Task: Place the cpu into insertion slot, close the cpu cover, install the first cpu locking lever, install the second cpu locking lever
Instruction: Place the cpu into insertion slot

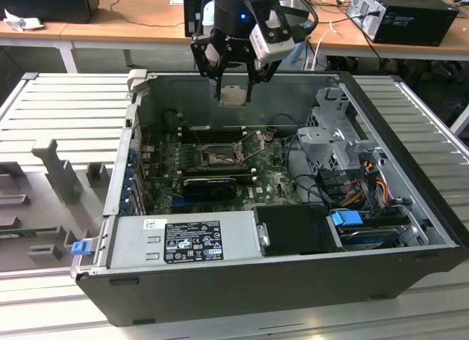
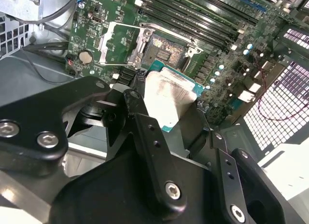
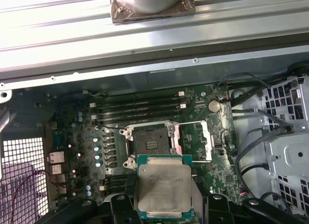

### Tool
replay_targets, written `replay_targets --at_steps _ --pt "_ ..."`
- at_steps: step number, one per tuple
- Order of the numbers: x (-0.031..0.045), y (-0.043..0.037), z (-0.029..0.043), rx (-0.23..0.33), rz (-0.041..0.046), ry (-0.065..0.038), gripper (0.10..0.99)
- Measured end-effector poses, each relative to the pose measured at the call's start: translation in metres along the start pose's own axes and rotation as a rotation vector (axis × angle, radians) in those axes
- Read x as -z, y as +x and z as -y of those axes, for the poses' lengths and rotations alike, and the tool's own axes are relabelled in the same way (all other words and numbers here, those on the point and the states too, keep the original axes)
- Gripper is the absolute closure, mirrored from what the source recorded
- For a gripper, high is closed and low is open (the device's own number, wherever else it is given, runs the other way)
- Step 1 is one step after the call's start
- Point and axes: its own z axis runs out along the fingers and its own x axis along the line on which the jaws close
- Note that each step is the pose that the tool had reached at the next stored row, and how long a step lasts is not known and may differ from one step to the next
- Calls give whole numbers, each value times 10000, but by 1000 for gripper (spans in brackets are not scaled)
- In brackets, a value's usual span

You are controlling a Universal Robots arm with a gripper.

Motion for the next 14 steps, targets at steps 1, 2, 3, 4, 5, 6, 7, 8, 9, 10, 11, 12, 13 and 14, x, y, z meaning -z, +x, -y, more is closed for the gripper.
replay_targets --at_steps 1,2,3,4,5,6,7,8,9,10,11,12,13,14 --pt "0 0 0 -8 1 -1 557" --pt "0 0 0 -19 2 0 557" --pt "0 0 0 -58 5 -2 557" --pt "0 0 0 -96 9 -2 557" --pt "0 0 0 -131 12 -3 557" --pt "0 0 0 -166 15 -4 557" --pt "0 0 0 -259 24 -6 557" --pt "0 0 0 -370 33 -7 557" --pt "0 0 0 -500 45 -10 557" --pt "0 0 0 -647 58 -13 557" --pt "-1 0 0 -814 73 -16 557" --pt "-1 0 0 -915 82 -17 557" --pt "-1 0 0 -1039 93 -21 557" --pt "-1 0 0 -1117 100 -22 557"
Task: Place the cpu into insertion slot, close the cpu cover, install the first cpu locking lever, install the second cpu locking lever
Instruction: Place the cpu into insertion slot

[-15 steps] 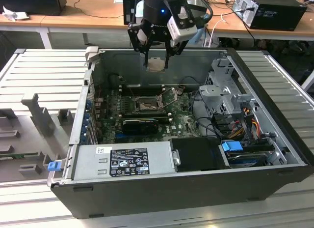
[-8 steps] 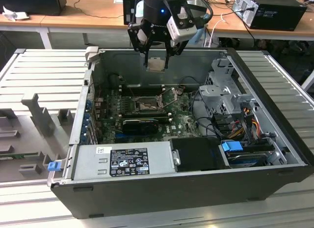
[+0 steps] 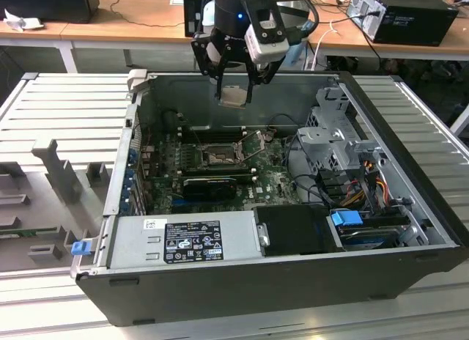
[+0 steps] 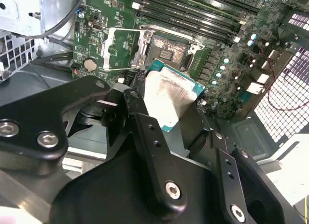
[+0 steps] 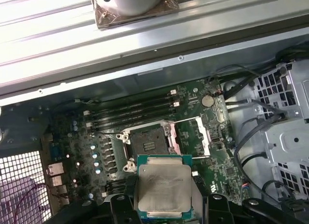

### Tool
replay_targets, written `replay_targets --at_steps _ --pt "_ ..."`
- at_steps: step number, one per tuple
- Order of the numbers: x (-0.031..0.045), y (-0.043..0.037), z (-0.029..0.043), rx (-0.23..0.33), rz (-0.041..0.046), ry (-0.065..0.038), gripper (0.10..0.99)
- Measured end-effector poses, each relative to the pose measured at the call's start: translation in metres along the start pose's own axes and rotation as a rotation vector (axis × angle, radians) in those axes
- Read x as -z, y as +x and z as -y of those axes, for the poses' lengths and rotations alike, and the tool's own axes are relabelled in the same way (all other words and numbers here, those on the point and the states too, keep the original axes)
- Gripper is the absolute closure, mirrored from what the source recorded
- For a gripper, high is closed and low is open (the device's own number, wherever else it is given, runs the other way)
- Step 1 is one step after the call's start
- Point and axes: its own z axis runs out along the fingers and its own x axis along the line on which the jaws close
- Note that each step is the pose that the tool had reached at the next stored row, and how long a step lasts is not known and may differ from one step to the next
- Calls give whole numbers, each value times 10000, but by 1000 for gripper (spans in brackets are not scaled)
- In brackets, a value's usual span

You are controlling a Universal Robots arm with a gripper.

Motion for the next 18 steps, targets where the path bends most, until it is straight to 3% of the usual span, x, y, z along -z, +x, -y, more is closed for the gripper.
replay_targets --at_steps 11,18 --pt "0 1 0 -577 52 -11 557" --pt "-8 1 1 -1933 173 -37 557"
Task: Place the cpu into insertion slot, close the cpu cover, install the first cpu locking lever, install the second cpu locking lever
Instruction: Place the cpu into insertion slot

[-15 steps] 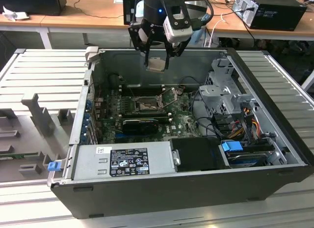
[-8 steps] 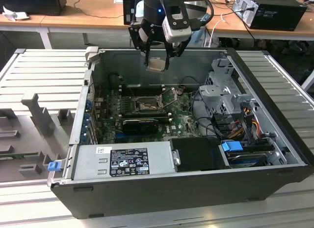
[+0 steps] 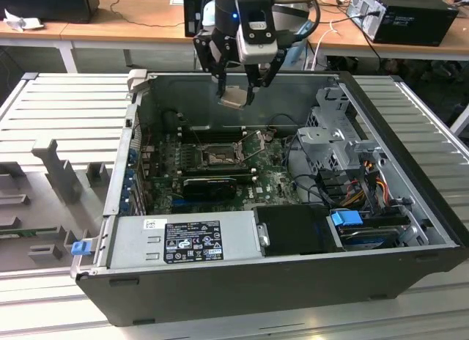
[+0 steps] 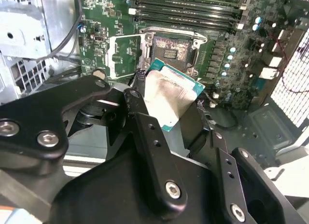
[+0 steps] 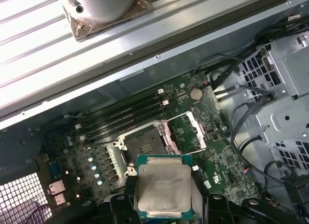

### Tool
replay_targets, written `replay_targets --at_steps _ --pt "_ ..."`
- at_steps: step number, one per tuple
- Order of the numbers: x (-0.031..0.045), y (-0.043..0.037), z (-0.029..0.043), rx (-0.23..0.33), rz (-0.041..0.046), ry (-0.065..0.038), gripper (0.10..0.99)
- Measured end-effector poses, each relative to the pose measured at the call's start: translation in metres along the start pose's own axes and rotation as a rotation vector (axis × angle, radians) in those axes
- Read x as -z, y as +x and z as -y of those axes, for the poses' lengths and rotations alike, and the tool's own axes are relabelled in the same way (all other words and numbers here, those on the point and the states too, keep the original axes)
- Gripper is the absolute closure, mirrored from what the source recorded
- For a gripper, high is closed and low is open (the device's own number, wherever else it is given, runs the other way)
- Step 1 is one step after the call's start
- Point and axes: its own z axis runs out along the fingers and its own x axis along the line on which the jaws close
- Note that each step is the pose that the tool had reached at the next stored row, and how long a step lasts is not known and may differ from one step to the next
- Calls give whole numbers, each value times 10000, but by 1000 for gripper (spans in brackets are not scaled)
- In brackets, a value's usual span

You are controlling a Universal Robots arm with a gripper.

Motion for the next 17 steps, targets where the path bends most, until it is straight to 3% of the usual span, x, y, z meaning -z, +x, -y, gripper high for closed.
replay_targets --at_steps 7,17 --pt "-11 -1 0 -1304 115 -24 557" --pt "-24 -1 2 -2459 219 -46 557"
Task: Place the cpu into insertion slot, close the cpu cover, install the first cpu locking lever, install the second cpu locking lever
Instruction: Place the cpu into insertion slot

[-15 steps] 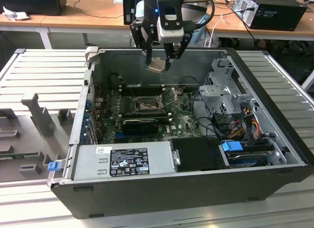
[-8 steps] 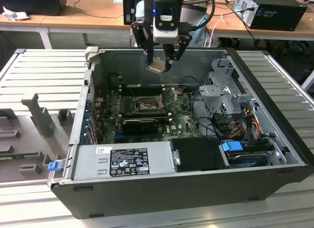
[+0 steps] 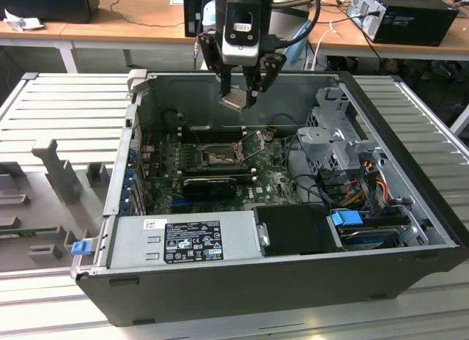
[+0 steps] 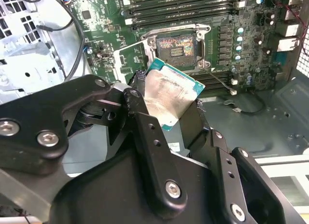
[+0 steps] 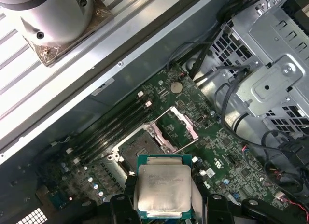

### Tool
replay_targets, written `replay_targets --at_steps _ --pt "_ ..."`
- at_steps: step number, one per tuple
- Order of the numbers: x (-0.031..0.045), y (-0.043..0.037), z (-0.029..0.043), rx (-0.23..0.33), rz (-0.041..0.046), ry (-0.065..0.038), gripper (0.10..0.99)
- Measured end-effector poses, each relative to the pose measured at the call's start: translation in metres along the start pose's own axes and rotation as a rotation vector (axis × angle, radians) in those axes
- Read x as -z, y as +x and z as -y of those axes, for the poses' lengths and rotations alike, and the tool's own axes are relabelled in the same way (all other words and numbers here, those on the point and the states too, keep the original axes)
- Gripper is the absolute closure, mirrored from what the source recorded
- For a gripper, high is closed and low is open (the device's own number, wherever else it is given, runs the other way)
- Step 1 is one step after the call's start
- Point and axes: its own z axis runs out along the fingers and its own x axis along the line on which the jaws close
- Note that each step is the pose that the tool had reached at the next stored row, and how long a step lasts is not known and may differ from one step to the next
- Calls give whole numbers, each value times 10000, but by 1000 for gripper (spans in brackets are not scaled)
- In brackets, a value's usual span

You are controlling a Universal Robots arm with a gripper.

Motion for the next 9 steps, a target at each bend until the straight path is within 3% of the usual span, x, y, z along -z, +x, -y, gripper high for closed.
replay_targets --at_steps 9 --pt "0 0 0 -456 41 -9 557"
